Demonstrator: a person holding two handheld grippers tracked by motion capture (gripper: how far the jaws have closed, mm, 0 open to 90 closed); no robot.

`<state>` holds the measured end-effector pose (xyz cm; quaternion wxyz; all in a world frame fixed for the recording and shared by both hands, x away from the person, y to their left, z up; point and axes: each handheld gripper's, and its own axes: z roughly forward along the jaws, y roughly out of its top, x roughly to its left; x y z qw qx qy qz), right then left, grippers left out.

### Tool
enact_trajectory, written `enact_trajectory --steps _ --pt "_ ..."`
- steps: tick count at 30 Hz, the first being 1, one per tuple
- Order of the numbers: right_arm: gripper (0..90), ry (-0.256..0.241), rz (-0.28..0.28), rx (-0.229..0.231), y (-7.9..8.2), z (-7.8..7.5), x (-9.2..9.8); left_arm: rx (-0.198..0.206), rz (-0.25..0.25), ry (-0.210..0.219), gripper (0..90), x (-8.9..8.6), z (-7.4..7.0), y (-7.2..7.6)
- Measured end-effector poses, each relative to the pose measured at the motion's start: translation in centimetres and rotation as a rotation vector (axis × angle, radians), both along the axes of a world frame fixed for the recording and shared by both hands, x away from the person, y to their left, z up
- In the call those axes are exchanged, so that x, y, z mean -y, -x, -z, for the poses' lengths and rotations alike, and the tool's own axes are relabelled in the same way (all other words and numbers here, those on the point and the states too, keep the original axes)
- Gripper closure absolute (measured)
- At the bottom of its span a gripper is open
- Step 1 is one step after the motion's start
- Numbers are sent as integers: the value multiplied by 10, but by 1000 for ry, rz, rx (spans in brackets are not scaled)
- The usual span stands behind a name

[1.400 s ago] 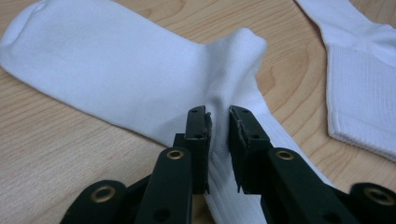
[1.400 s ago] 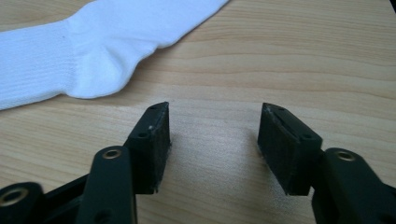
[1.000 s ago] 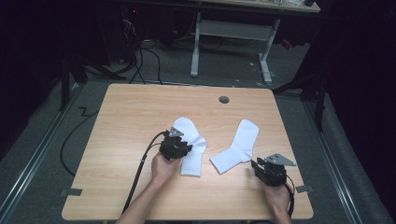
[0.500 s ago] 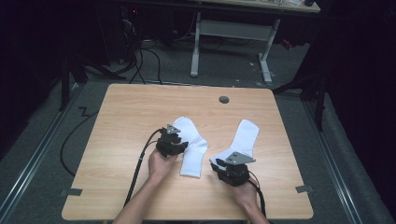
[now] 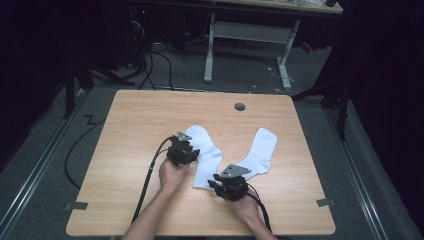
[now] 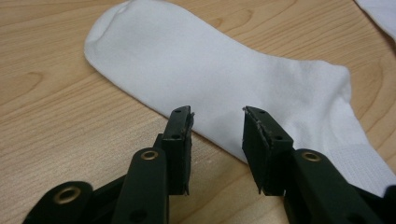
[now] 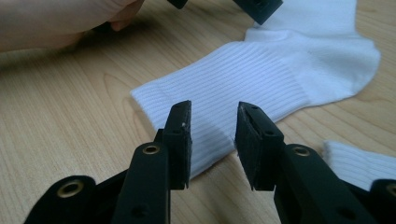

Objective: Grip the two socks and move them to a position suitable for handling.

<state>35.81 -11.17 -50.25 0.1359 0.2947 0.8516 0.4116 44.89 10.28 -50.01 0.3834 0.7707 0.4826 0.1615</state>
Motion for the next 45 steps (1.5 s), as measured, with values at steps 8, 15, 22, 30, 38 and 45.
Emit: enact_trajectory --steps 8,15,22,30,38,45 --pt "664 37 -8 -21 -1 2 2 2 0 -26 646 0 0 1" --pt "661 38 6 -38 -1 2 18 8 6 -68 650 2 -1 4" --pt "640 36 18 -40 4 3 30 7 1 -85 649 4 -2 9" --pt "605 11 42 -46 4 6 33 2 -16 -81 611 1 -2 9" --pt "561 5 53 -39 3 7 34 13 -13 -54 528 -7 0 12" --pt "544 -23 67 0 10 2 42 36 -13 -42 432 -9 2 17"
